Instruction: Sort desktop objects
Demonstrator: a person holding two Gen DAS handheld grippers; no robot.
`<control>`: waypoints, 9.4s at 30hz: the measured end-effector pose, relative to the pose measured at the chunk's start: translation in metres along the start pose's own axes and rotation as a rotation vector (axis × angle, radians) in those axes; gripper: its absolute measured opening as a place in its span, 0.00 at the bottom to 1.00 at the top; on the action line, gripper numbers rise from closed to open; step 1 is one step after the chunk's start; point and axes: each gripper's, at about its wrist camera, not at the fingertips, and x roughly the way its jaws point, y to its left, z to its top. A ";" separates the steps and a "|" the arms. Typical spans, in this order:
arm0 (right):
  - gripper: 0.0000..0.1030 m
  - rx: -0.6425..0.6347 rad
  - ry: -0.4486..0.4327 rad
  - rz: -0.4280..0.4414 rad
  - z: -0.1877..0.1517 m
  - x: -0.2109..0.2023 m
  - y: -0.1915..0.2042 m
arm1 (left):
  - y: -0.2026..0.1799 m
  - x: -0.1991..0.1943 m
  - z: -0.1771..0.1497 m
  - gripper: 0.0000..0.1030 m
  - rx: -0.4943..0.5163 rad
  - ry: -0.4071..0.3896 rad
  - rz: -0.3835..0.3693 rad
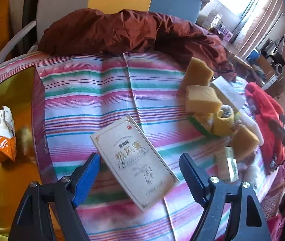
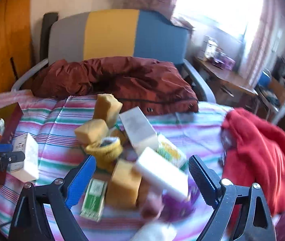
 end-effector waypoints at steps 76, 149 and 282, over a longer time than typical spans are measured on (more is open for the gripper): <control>0.60 -0.105 0.185 0.708 0.027 -0.002 0.375 | 0.273 -0.165 -0.082 0.75 -0.329 -0.382 0.340; 0.58 0.521 0.296 -0.102 -0.117 0.021 -0.038 | -0.138 0.030 -0.035 0.74 0.349 0.078 -0.207; 0.80 0.051 0.082 0.484 -0.026 -0.018 0.245 | 0.261 -0.091 -0.045 0.38 -0.271 -0.254 0.426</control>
